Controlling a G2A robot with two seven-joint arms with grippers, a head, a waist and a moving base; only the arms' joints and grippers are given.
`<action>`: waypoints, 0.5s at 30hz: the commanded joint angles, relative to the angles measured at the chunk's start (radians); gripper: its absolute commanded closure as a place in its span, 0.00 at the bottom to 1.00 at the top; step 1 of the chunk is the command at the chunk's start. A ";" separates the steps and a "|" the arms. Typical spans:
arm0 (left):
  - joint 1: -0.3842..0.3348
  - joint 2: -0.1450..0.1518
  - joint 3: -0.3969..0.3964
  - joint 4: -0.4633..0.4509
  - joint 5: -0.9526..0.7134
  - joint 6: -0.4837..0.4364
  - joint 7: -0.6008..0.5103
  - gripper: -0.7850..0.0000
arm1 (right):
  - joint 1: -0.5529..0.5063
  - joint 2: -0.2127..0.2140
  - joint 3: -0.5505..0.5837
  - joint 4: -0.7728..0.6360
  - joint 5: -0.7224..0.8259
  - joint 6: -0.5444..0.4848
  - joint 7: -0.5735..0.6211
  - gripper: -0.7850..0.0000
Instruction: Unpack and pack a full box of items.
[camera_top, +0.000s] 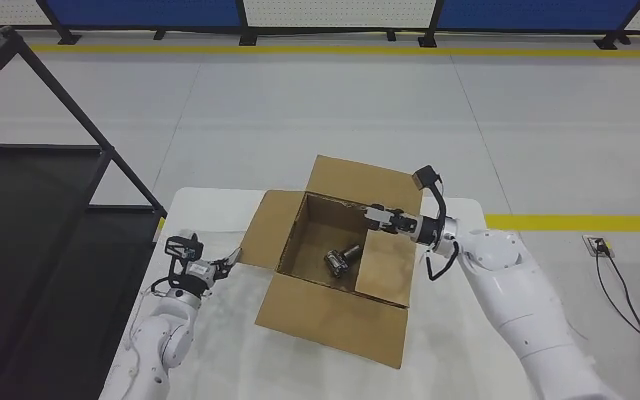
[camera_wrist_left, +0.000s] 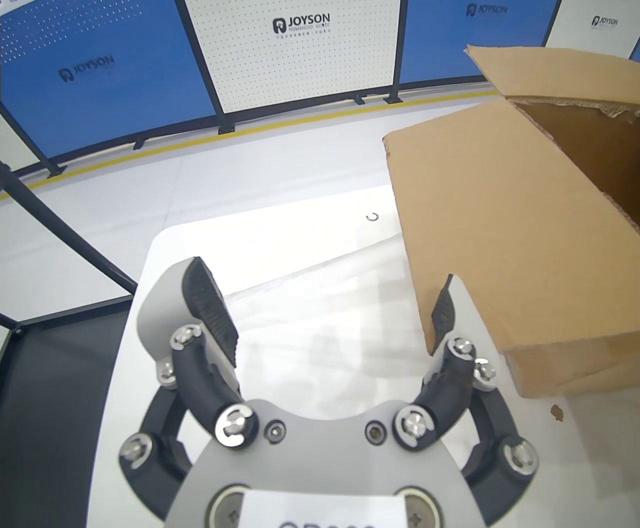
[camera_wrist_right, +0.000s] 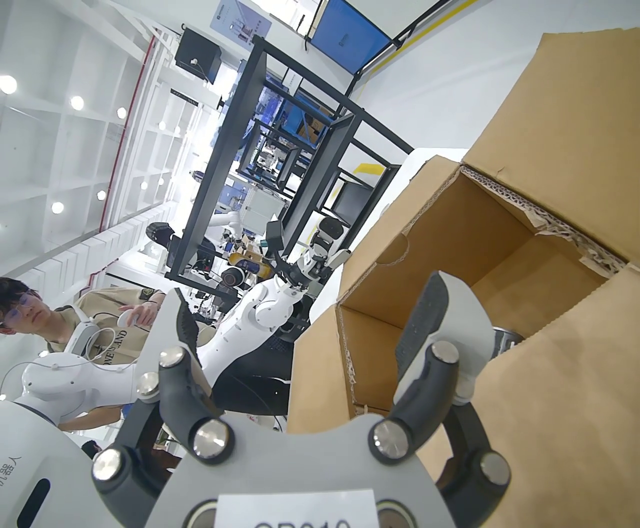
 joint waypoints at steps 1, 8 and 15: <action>0.000 0.000 0.001 0.001 0.006 0.003 0.005 0.00 | -0.003 0.001 0.000 -0.004 -0.001 0.001 -0.005 0.00; -0.001 0.000 0.001 0.001 0.052 0.049 0.026 0.00 | -0.010 0.003 -0.001 -0.021 -0.005 0.003 -0.013 0.00; 0.049 0.005 -0.034 -0.145 0.059 0.075 0.081 0.00 | -0.020 0.011 0.016 -0.037 0.001 -0.004 -0.019 0.00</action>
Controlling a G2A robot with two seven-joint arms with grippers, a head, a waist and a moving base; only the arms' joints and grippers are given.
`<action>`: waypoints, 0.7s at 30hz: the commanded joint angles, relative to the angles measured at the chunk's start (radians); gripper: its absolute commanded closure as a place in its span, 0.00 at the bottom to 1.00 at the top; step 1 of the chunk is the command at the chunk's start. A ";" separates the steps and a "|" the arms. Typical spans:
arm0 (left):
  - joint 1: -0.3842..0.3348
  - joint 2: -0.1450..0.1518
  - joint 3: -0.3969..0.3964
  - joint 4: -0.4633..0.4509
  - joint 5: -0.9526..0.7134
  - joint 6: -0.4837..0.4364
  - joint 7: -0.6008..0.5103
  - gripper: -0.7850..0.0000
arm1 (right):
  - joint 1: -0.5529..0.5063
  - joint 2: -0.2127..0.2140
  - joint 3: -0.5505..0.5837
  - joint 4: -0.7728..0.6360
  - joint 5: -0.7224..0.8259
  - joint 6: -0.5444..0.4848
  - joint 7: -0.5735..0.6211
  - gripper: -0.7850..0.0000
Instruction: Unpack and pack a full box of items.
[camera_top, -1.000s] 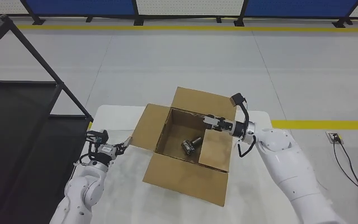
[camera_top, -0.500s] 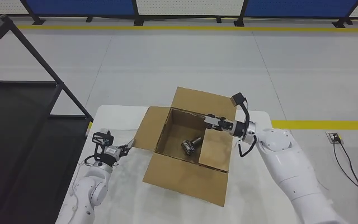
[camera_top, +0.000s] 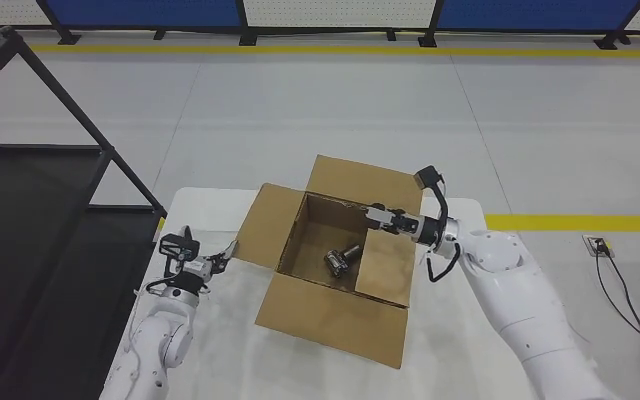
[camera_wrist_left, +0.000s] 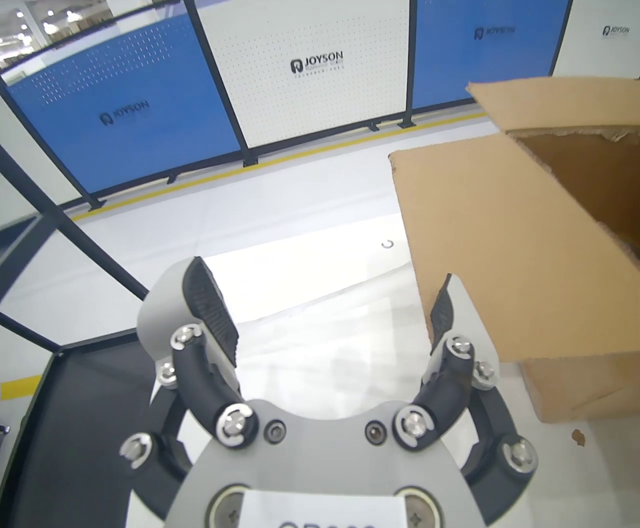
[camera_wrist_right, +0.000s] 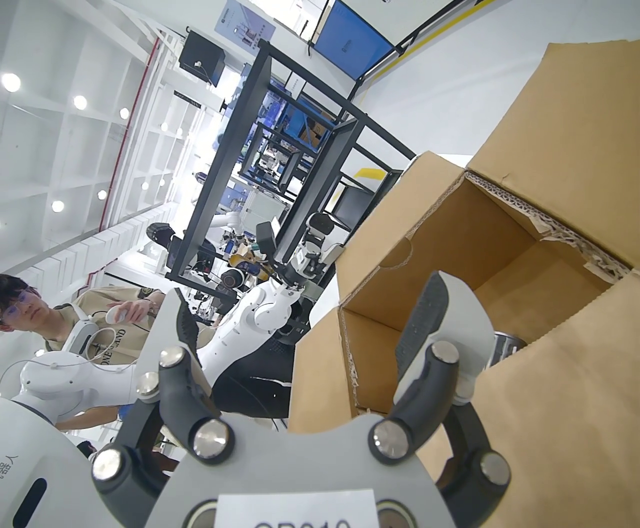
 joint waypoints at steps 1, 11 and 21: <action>0.026 0.003 -0.020 -0.075 -0.004 0.004 0.009 0.00 | -0.002 0.003 0.007 -0.006 0.001 0.002 0.000 0.00; 0.112 0.021 -0.120 -0.388 -0.041 -0.116 -0.009 0.00 | -0.049 0.043 0.106 -0.106 -0.082 0.006 -0.060 0.00; 0.083 0.032 -0.139 -0.438 -0.105 -0.315 -0.081 0.00 | -0.053 0.045 0.110 -0.113 -0.085 0.009 -0.064 0.00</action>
